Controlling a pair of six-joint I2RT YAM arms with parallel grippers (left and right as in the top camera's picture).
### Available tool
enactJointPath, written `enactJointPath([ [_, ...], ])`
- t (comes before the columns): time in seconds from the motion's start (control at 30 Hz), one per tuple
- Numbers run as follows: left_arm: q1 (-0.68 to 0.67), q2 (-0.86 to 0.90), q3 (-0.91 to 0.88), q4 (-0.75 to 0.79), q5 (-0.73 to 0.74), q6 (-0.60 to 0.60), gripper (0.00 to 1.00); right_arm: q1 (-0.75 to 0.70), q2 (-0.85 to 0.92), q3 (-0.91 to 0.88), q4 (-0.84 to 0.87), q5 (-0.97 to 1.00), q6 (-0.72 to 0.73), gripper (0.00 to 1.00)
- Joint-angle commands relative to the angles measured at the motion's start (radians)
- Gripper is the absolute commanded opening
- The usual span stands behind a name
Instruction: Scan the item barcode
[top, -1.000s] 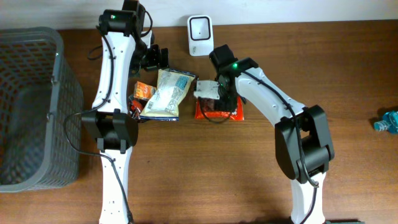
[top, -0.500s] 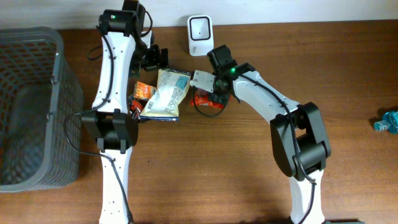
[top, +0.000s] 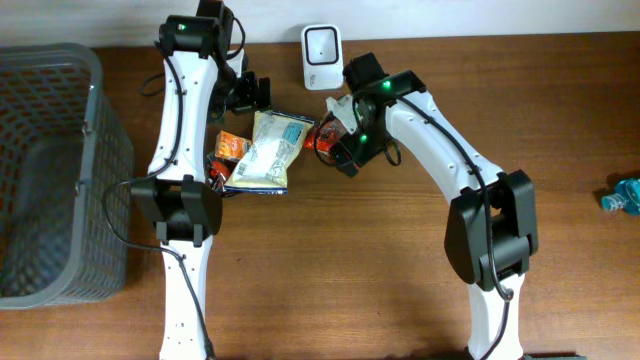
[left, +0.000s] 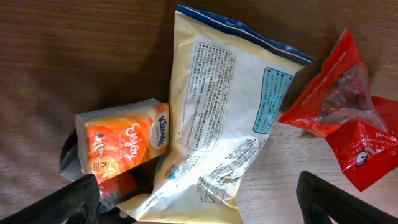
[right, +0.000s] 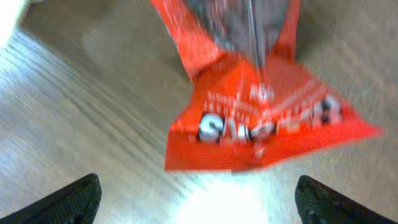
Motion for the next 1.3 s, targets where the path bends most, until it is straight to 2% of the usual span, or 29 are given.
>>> enactJointPath([
  [0.0,0.004,-0.003,0.013,0.002,-0.007,0.005,0.99,-0.027,-0.032,0.010,-0.016,0.125,0.473,0.98],
  [0.03,0.004,-0.003,0.013,0.002,-0.007,0.005,0.99,-0.034,-0.032,0.010,-0.011,0.101,0.539,0.98],
  [0.13,0.004,-0.003,0.013,0.001,-0.007,0.005,0.99,-0.029,-0.032,0.003,-0.014,0.005,0.610,0.98],
  [0.17,0.004,-0.003,0.013,0.002,-0.007,0.005,0.99,-0.026,-0.032,-0.005,-0.014,0.004,0.717,0.98],
  [0.27,0.004,-0.003,0.013,0.002,-0.007,0.005,0.99,-0.026,-0.032,-0.041,0.016,0.006,0.921,0.98],
  [0.3,0.004,-0.003,0.013,0.002,-0.007,0.005,0.99,-0.026,-0.032,-0.054,0.024,0.006,0.962,0.98],
  [0.37,0.004,-0.003,0.013,0.001,-0.007,0.005,0.99,-0.024,-0.028,-0.064,0.030,-0.027,0.953,0.98],
  [0.47,0.004,-0.003,0.013,0.001,-0.007,0.005,0.99,-0.019,-0.028,-0.064,0.031,-0.146,0.803,1.00],
  [0.57,0.004,-0.003,0.013,0.001,-0.007,0.005,0.99,0.001,-0.028,-0.064,0.018,-0.115,0.404,0.98],
  [0.67,0.004,-0.003,0.013,0.001,-0.007,0.005,0.99,0.061,-0.029,-0.062,-0.060,0.218,0.211,0.98],
  [0.77,0.004,-0.003,0.013,0.002,-0.007,0.005,0.99,0.159,-0.029,-0.062,-0.076,0.601,0.174,0.98],
  [0.8,0.004,-0.003,0.013,0.002,-0.007,0.005,0.99,0.177,-0.028,-0.062,-0.058,0.663,0.140,0.98],
  [0.83,0.004,-0.003,0.013,0.001,-0.007,0.005,0.99,0.193,-0.028,-0.062,-0.033,0.658,0.045,0.98],
  [0.93,0.004,-0.003,0.013,0.001,-0.007,0.005,0.99,0.196,-0.027,-0.062,-0.027,0.457,-0.253,0.99],
  [1.0,0.004,-0.003,0.013,0.002,-0.007,0.005,0.99,0.195,-0.024,-0.062,0.006,0.459,-0.315,0.98],
  [1.27,0.004,-0.003,0.013,0.002,-0.007,0.005,0.99,0.145,-0.023,-0.165,0.184,0.475,-0.366,0.99],
])
